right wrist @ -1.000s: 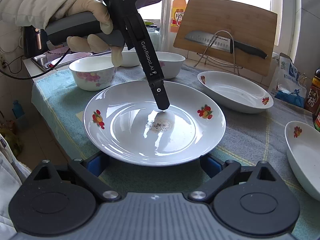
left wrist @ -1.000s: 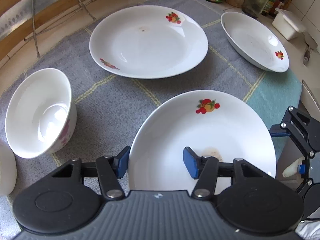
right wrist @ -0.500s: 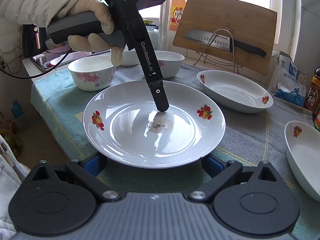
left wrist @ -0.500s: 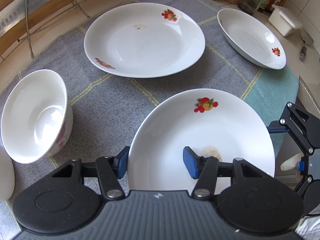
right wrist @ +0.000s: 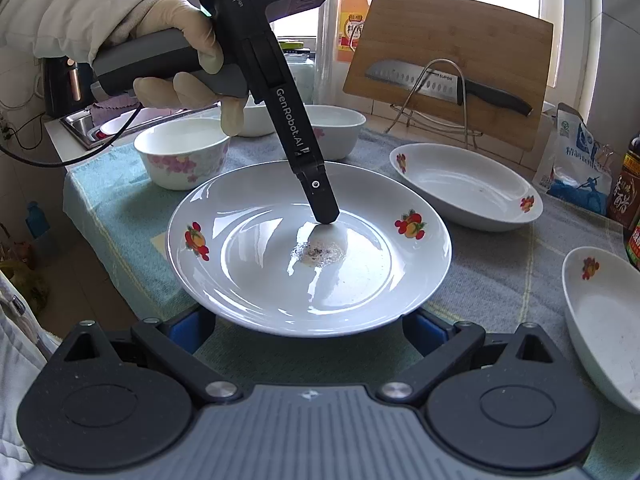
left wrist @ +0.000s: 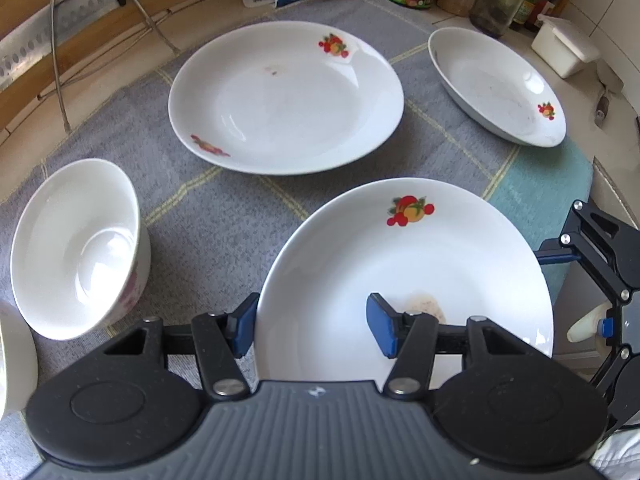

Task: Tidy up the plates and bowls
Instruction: 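Carry the stained plate with the left tool and lower it onto another white plate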

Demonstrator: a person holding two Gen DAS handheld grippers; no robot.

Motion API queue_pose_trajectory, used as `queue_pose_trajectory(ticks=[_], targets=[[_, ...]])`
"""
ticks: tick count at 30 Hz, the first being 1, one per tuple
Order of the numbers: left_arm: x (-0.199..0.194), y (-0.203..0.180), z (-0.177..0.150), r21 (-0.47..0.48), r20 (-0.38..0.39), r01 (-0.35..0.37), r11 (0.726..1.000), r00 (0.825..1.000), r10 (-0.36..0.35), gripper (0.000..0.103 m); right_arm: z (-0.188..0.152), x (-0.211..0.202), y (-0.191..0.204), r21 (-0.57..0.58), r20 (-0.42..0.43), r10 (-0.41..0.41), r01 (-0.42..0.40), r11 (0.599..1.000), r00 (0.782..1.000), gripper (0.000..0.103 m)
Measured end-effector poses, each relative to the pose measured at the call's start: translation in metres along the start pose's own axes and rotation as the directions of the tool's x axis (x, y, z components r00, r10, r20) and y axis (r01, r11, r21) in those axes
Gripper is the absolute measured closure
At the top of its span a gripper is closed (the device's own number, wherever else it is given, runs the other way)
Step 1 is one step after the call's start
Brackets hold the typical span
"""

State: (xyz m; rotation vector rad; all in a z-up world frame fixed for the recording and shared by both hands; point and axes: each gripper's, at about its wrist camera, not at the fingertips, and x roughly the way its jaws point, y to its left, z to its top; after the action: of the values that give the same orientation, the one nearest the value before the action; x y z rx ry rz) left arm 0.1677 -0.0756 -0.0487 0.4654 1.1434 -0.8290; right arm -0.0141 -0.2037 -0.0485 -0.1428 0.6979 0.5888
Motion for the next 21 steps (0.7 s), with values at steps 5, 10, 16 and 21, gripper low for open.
queue_pose_trajectory(ticks=[5,10,16,21], targets=[[-0.006,-0.003,0.005,0.000,0.013,-0.005,1.000,1.000,0.005,0.047,0.005,-0.004,-0.005,-0.008,0.001,0.001,-0.001,1.000,1.000,0.001],[-0.010,-0.007,0.013,0.006,0.025,-0.013,1.000,1.000,0.012,0.047,0.010,-0.008,-0.014,-0.009,0.004,0.007,-0.007,1.000,1.000,0.001],[-0.012,-0.013,0.026,0.015,0.038,-0.015,1.000,0.999,0.015,0.047,0.014,-0.014,-0.029,-0.017,0.006,0.005,-0.005,1.000,1.000,0.001],[-0.013,-0.021,0.044,0.028,0.065,-0.016,0.999,0.998,0.014,0.047,0.017,-0.024,-0.046,-0.014,0.016,-0.004,0.004,1.000,1.000,0.001]])
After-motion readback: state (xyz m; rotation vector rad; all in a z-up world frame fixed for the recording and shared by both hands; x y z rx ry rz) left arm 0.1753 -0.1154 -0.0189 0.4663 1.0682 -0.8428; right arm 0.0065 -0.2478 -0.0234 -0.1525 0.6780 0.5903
